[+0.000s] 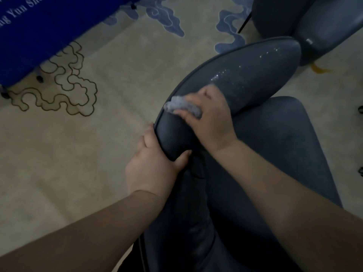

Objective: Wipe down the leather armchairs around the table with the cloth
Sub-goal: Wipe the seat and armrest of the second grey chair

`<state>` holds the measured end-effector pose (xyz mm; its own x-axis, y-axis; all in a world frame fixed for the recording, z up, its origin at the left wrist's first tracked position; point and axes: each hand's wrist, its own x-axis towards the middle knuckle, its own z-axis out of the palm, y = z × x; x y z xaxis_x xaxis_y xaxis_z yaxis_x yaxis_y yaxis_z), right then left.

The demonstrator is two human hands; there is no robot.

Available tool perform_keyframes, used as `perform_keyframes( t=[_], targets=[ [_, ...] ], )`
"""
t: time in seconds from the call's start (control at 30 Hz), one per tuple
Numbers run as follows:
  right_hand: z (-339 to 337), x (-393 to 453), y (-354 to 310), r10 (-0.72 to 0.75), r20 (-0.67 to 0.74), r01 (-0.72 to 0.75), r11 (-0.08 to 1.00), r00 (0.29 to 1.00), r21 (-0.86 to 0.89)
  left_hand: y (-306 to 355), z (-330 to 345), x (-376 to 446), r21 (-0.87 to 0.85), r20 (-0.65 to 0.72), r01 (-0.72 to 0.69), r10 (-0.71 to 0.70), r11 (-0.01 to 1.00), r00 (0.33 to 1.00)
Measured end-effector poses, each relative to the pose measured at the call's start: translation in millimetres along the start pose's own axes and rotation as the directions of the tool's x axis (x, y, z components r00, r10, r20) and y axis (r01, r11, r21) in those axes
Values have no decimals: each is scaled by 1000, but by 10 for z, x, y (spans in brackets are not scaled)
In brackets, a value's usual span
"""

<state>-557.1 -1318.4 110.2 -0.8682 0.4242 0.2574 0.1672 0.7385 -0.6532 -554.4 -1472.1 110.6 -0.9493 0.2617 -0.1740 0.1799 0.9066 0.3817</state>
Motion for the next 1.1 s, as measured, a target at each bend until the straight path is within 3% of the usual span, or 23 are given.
perform_keyframes(
  t=[0.1, 0.2, 0.43, 0.53, 0.67, 0.83, 1.1],
  targets=[
    [-77, 502, 317, 129, -171, -149, 983, 977, -111, 0, -1, -6, -3, -13, -9, 9, 1000, 1000],
    [-110, 663, 485, 294, -228, -316, 947, 928, -64, -16, 4, -11, -21, -15, -14, 14, 1000, 1000],
    [35, 42, 97, 105, -106, -104, 994, 989, 12, -9, -12, -6, -2, 2, -15, 15, 1000, 1000],
    [-97, 451, 367, 163, -158, -177, 981, 974, -77, -1, -12, -8, -35, 3, -17, 17, 999, 1000],
    [-101, 586, 513, 339, -245, -348, 937, 908, 6, -14, -30, -15, -44, 23, -12, 13, 999, 1000],
    [-17, 106, 307, 339, -211, -319, 940, 917, 126, -10, -30, -1, -48, 36, 1, 1, 999, 999],
    [-37, -321, 157, 475, -124, -440, 868, 871, 232, -27, -29, 5, -165, 63, -6, 17, 986, 998]
  ],
)
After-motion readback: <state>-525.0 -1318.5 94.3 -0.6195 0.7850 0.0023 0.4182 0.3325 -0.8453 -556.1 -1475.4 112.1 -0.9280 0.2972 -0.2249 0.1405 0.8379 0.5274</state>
